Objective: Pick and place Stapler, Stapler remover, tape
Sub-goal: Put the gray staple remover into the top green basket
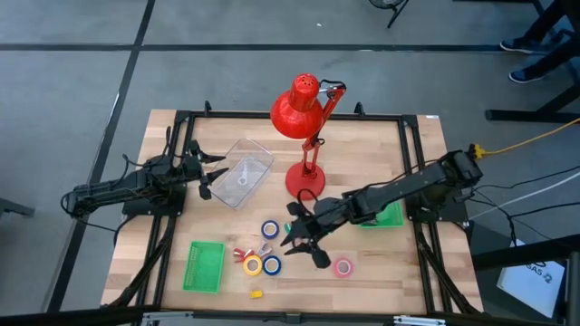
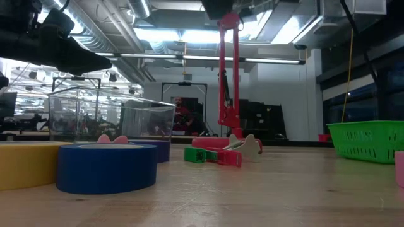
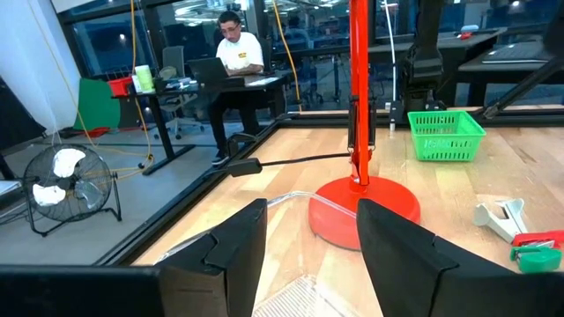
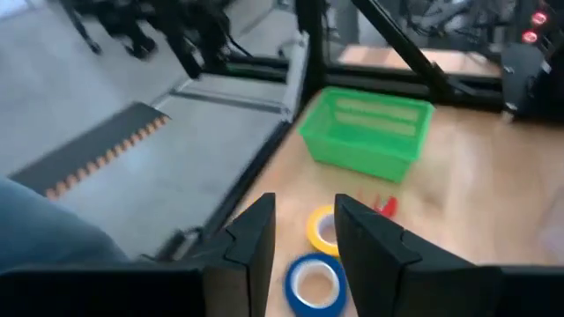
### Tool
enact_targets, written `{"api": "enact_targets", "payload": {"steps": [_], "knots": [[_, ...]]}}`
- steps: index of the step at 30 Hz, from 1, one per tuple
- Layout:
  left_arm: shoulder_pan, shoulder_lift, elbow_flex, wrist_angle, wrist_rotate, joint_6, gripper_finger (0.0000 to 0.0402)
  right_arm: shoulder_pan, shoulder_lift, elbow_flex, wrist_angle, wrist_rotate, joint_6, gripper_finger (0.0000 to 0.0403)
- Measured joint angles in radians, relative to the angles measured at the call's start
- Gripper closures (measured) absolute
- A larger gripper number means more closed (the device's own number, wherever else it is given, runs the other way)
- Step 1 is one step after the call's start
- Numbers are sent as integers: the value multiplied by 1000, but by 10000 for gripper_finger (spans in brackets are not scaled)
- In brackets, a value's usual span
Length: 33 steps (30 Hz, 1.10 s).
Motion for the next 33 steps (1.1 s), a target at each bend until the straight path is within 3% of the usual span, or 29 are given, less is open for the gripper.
{"api": "enact_targets", "payload": {"steps": [10, 22, 33], "knots": [[0, 0, 0, 0, 0, 0, 226, -18, 125, 0, -47, 93, -180, 283], [0, 0, 0, 0, 0, 0, 227, -41, 152, 0, -533, 180, -252, 283], [0, 0, 0, 0, 0, 0, 228, -45, 152, -25, -543, 193, -277, 284]]}}
